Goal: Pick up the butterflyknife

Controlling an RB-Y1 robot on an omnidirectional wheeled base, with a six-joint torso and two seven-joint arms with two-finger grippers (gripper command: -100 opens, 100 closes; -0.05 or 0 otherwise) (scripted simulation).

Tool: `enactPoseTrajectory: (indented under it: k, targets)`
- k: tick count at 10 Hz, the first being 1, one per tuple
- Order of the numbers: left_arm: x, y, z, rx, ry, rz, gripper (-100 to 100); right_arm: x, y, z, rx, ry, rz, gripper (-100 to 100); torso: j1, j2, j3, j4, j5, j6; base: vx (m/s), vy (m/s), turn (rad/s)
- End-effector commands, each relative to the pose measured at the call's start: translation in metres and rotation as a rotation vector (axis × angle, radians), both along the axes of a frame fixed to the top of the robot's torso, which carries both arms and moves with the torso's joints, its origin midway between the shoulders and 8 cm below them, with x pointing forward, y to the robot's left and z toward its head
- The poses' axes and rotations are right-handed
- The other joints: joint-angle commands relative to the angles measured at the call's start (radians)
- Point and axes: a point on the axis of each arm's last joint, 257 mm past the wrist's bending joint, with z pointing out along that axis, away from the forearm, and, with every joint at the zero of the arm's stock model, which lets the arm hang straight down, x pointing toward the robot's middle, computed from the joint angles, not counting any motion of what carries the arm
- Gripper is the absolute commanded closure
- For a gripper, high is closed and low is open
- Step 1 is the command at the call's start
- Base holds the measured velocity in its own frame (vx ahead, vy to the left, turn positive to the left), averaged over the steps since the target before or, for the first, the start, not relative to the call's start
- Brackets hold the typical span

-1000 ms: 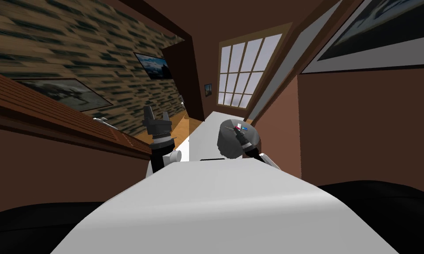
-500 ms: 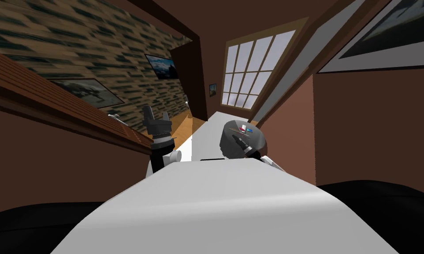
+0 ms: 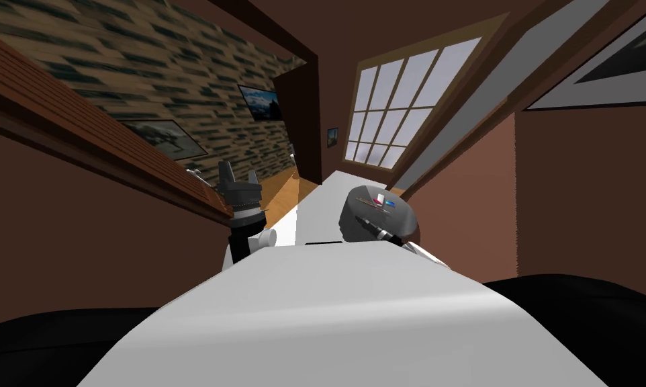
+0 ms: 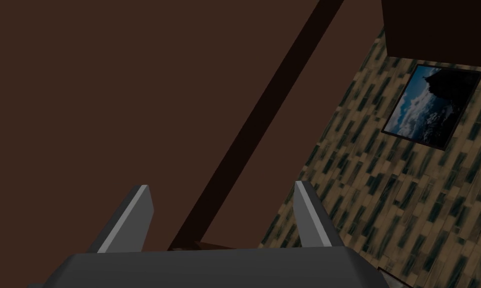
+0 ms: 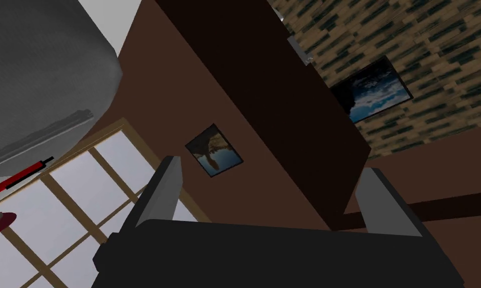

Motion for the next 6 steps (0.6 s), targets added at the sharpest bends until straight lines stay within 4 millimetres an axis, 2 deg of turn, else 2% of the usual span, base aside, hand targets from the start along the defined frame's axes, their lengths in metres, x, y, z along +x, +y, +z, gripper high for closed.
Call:
enactPoseTrajectory:
  k: [1,2,4,5,6]
  targets:
    - [0.0,0.0,0.0,0.0,0.0,0.0,0,-0.017,-0.019,-0.03,-0.098,0.066,0.025,-100,0.0,0.0,0.0,0.0,0.0,0.0,0.034,0.046,0.183]
    - [0.0,0.0,0.0,0.0,0.0,0.0,0,-0.032,-0.03,-0.048,-0.156,0.11,0.044,-100,0.0,0.0,0.0,0.0,0.0,0.0,0.06,0.065,0.314]
    - [0.0,0.0,0.0,0.0,0.0,0.0,0,-0.035,-0.037,-0.053,-0.181,0.121,0.048,-100,0.0,-0.001,-0.001,0.0,0.0,0.0,0.043,0.026,0.031]
    - [0.0,0.0,0.0,0.0,0.0,0.0,0,-0.053,-0.057,-0.073,-0.26,0.174,0.073,-100,-0.001,0.0,0.0,0.0,0.0,0.0,0.04,0.02,0.205]
    - [0.0,0.0,0.0,0.0,0.0,0.0,0,-0.053,-0.058,-0.074,-0.262,0.177,0.071,-100,-0.001,0.0,0.0,0.0,0.0,-0.001,0.041,0.017,0.119]
